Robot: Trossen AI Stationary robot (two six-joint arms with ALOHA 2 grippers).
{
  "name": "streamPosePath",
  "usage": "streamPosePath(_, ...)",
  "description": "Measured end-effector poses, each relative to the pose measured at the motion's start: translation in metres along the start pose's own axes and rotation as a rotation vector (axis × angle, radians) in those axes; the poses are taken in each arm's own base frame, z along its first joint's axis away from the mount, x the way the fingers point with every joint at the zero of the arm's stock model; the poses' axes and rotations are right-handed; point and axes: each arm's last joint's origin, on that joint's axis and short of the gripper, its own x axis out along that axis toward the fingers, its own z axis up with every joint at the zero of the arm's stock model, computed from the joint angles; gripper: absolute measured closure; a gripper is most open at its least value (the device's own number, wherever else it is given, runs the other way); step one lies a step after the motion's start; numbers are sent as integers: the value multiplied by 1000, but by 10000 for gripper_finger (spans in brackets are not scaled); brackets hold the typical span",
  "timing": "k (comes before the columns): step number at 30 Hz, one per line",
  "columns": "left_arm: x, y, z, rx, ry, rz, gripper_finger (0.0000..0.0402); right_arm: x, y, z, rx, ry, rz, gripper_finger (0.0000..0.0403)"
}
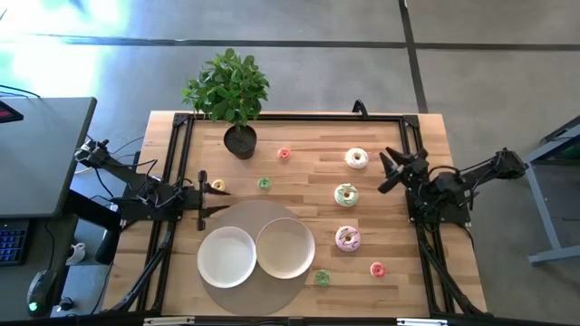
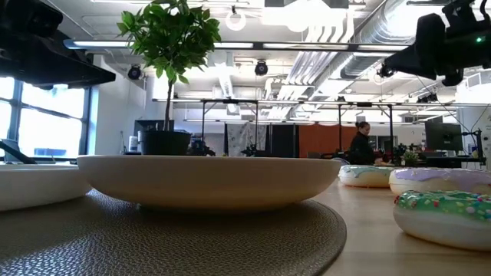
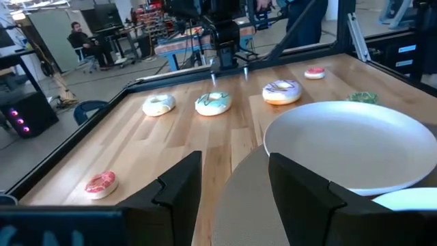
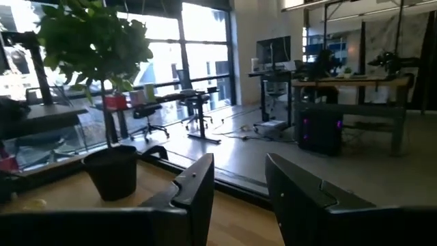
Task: Pick & Place donuts
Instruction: Put the large white donut on the light brown plate
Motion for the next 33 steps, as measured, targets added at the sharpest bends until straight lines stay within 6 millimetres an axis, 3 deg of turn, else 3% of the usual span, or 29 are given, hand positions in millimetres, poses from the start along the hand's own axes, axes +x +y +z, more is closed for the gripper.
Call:
streamPosePath(13, 0, 1, 2, -15, -17, 38, 234, 0, -3, -4, 23, 36, -122, 274)
streamPosePath(17, 0, 1, 2, -12, -11, 40, 234, 0, -1, -8, -56, 47, -82, 274)
streamPosePath(25, 0, 0, 5, -24, -45, -3, 234, 4, 6, -7, -18, -6, 242, 281)
streamPosePath(29, 0, 0, 5, -10, -48, -21, 234, 11, 5, -4, -51, -12, 205, 285)
streamPosePath(33, 0, 1, 8, 141, -72, 24, 234, 21, 5, 10, -125, -20, 196, 285)
